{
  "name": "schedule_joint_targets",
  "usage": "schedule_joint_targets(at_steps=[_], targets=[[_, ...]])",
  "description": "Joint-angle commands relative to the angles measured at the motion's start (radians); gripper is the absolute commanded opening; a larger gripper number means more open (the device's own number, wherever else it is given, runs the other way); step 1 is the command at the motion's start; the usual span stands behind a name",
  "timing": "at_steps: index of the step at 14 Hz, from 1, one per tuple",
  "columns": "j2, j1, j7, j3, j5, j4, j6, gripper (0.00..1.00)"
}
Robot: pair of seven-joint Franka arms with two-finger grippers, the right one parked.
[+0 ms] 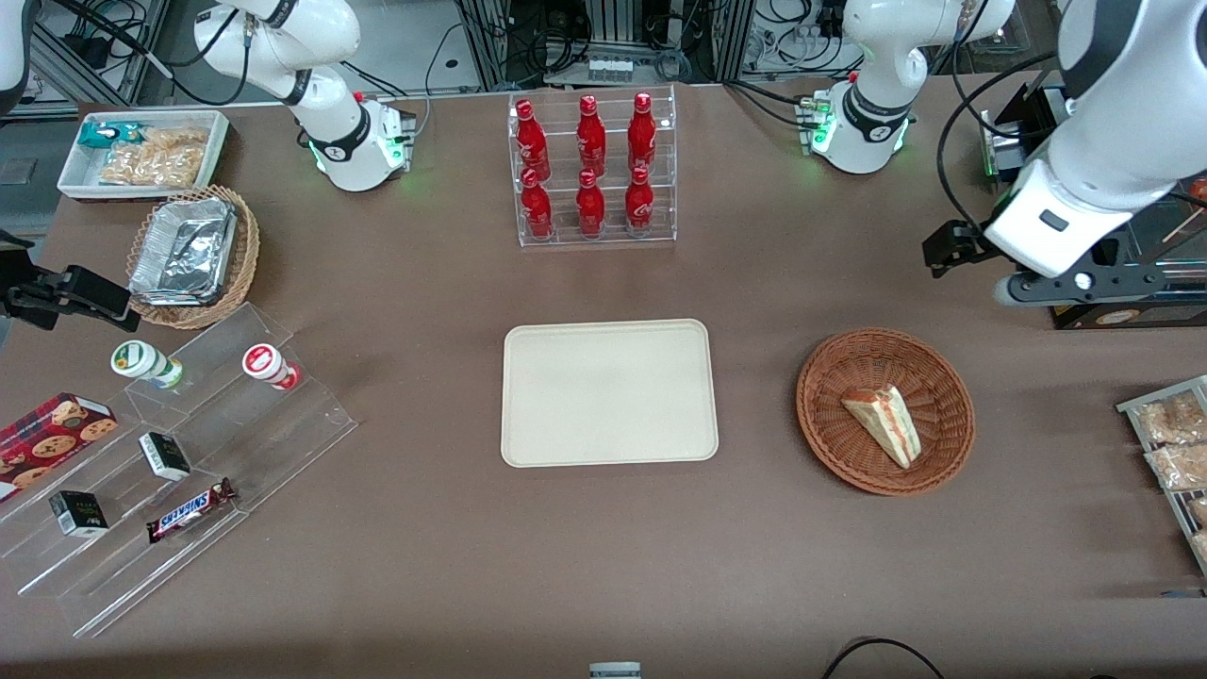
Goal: Place sandwich from basket to tray
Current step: 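Move the left gripper down over the sandwich in the wicker basket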
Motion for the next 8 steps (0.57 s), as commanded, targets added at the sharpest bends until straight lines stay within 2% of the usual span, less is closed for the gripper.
schedule_joint_targets(at_steps=[1, 4, 8], targets=[[-0.024, -0.008, 0.021, 0.02, -0.021, -0.027, -0.007, 1.0], [-0.009, -0.007, 0.016, 0.023, -0.015, -0.041, -0.004, 1.0], [0.097, -0.004, -0.022, 0.095, -0.014, -0.145, 0.116, 1.0]])
